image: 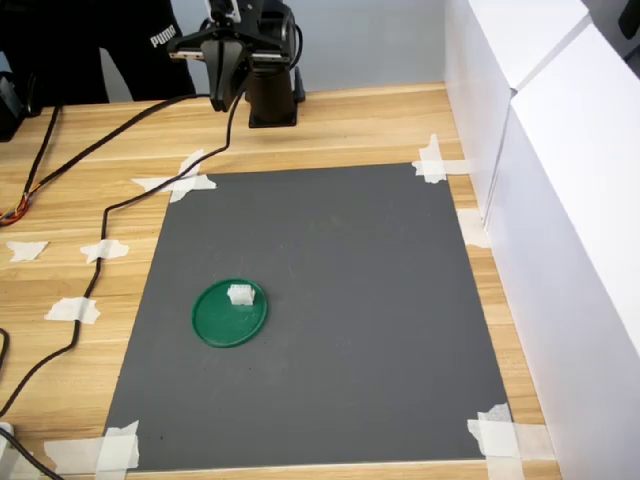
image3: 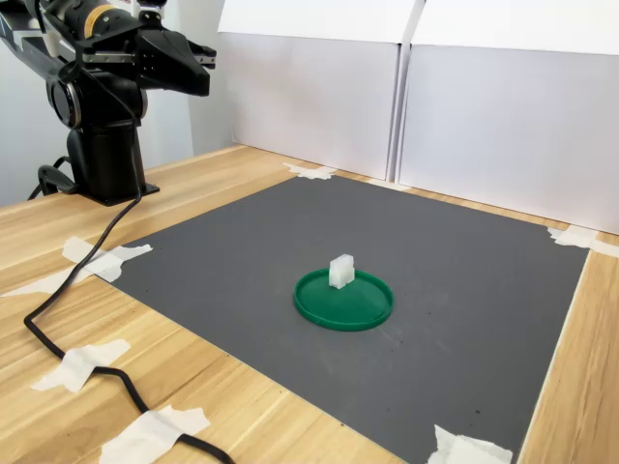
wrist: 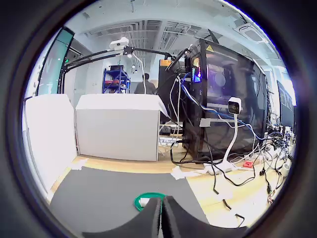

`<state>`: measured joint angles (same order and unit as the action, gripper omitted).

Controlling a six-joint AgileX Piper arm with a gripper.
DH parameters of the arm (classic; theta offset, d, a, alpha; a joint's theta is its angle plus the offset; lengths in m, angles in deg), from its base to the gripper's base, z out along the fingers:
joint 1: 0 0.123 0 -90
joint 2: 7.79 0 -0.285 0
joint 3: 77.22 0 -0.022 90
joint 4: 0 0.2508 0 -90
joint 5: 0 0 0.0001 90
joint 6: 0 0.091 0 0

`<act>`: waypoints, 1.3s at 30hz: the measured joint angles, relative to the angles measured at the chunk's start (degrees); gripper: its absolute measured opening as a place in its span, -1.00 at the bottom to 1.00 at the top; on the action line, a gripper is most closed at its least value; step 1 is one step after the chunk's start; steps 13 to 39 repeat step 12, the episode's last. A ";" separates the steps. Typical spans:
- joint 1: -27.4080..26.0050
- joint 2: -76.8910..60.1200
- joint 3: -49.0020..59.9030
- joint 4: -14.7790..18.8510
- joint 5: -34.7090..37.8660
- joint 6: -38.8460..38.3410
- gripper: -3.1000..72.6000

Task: Grasp a white terminal and put it on the green lid.

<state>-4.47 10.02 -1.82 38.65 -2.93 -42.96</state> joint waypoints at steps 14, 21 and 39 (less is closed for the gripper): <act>0.00 -7.67 1.84 -0.05 0.38 -0.98 -0.96; 0.00 -7.67 1.84 -0.05 0.38 -0.98 -0.96; 0.00 -7.67 1.84 -0.05 0.38 -0.98 -0.96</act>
